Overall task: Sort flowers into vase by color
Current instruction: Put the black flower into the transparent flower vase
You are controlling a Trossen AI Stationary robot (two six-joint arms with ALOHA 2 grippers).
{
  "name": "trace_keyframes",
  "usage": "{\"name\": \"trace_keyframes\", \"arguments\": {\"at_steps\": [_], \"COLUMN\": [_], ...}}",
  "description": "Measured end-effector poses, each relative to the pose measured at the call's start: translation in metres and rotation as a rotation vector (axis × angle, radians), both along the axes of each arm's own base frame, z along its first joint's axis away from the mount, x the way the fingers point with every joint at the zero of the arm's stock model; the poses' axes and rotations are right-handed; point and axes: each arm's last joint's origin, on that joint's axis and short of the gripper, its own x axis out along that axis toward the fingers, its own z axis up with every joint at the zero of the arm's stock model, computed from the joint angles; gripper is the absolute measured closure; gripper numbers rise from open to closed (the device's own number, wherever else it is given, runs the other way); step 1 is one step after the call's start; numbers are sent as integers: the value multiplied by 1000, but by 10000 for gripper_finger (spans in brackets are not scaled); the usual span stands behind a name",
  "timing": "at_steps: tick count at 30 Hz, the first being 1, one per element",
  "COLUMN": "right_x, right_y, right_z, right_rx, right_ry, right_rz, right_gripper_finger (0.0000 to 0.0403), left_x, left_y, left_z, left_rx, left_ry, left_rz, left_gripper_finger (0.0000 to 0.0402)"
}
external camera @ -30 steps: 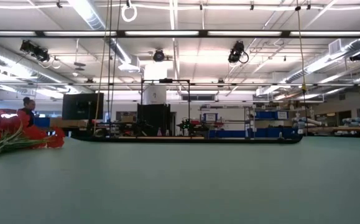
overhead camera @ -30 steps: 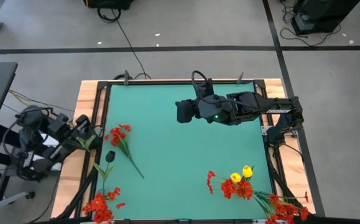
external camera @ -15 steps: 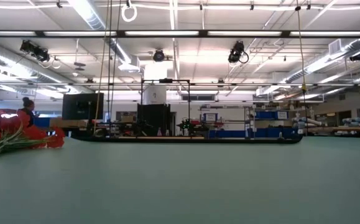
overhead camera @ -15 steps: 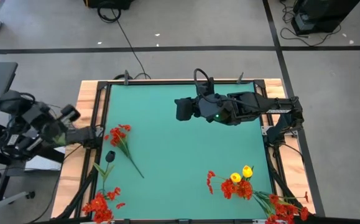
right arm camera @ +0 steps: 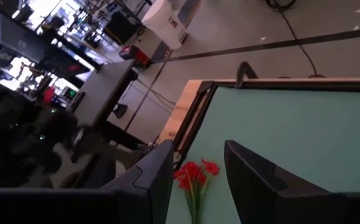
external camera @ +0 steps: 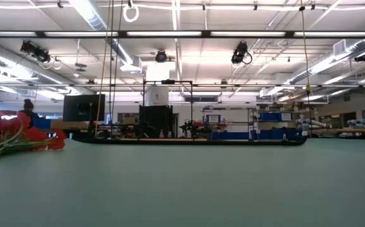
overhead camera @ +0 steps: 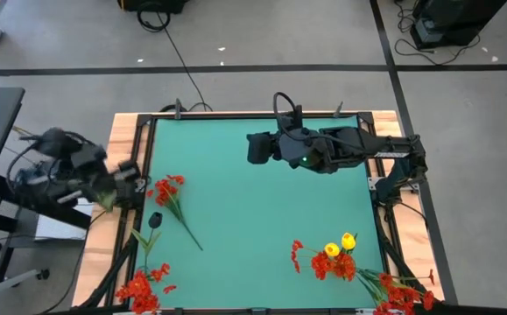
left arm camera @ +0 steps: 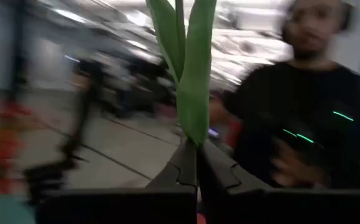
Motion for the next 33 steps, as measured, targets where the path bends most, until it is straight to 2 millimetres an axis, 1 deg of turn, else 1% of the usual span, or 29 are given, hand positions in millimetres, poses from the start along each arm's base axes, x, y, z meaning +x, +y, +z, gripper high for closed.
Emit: {"name": "trace_keyframes", "arguments": {"at_steps": [3, 6, 9, 14, 17, 20, 24, 28, 31, 33], "right_x": [0, -1, -2, -3, -3, -2, -1, -1, -1, -1], "right_y": [4, 9, 14, 14, 10, 4, -2, -2, -1, 0], "right_z": [0, 0, -1, -3, -3, -3, -3, -3, -3, -3], "right_rx": [15, 17, 19, 14, 10, 10, 17, 25, 28, 28], "right_ry": [-5, -5, 0, 24, 26, 28, 30, 33, 34, 34], "right_rz": [9, 21, 32, 30, 16, 3, -1, 15, 23, 26], "right_gripper_finger": [251, 251, 251, 251, 251, 251, 251, 251, 251, 251], "left_x": [6, 8, 7, -7, -15, -17, -9, 2, 6, 6], "left_y": [-9, -13, -13, -8, -5, -4, -5, -7, -10, -12], "left_z": [5, 7, 2, -11, -21, -31, -53, -73, -82, -85], "left_rx": [33, 58, 72, 91, 40, -45, -155, -247, -265, -258], "left_ry": [-15, -59, -58, -27, -19, -32, -19, -10, -2, 5], "left_rz": [-141, -185, -112, 11, 51, 68, 52, -5, -46, -72], "left_gripper_finger": [400, 400, 400, 400, 400, 400, 400, 400, 400, 400]}}
